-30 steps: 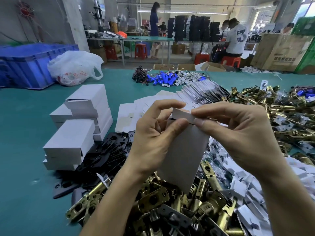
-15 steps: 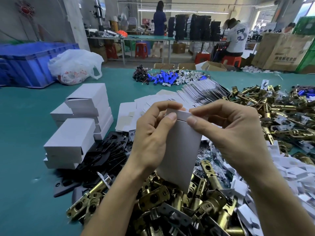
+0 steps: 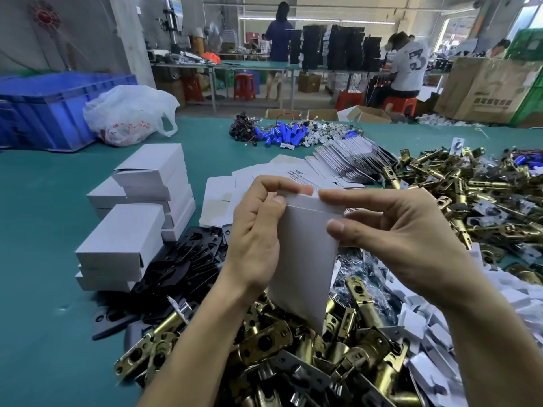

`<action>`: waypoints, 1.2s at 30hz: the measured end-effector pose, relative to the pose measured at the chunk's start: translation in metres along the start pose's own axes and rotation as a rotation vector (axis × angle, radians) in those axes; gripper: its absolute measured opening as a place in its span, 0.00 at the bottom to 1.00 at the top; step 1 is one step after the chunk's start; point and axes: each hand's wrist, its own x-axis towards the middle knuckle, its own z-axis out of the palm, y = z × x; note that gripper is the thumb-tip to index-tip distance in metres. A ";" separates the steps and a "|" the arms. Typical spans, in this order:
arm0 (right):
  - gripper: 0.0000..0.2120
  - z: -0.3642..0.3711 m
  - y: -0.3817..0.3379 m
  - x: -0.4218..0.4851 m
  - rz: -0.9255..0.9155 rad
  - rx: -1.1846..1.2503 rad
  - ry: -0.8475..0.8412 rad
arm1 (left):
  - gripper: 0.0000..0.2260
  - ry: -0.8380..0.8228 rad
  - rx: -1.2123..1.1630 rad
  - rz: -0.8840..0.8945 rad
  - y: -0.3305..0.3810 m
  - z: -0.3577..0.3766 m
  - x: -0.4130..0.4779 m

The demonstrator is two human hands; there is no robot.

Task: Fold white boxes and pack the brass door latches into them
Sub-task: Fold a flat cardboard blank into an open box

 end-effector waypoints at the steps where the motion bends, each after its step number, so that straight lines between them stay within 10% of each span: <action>1: 0.14 0.002 0.001 0.000 -0.011 -0.033 0.005 | 0.11 -0.009 0.004 0.007 -0.001 0.000 0.000; 11: 0.12 0.001 0.010 0.001 -0.004 -0.023 0.079 | 0.16 -0.213 -0.019 -0.015 -0.004 -0.008 -0.002; 36: 0.10 0.007 0.015 0.004 -0.037 -0.036 0.063 | 0.13 -0.059 0.082 -0.026 -0.003 -0.013 -0.001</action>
